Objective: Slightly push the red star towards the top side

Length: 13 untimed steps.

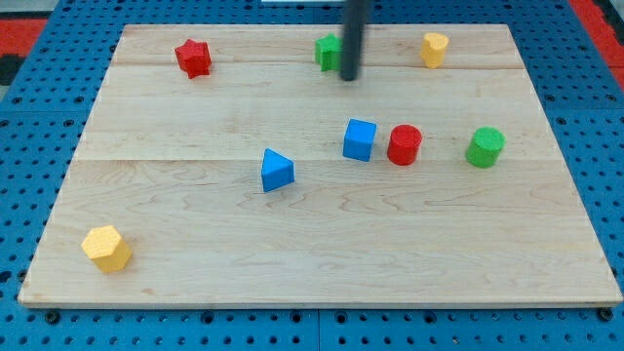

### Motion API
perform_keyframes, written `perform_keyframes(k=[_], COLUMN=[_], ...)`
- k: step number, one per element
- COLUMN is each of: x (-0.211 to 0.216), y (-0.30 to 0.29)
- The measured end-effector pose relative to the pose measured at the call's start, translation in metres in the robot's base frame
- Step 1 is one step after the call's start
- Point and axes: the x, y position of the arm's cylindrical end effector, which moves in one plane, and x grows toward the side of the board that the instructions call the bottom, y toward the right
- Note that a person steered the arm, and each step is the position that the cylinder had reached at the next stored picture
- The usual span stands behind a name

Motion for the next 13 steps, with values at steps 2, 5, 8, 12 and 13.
perform_keyframes(k=[2,5,8,12,13], x=[-0.004,-0.013,0.015,0.034,0.039], y=[-0.154,-0.195,-0.143,0.062,0.082])
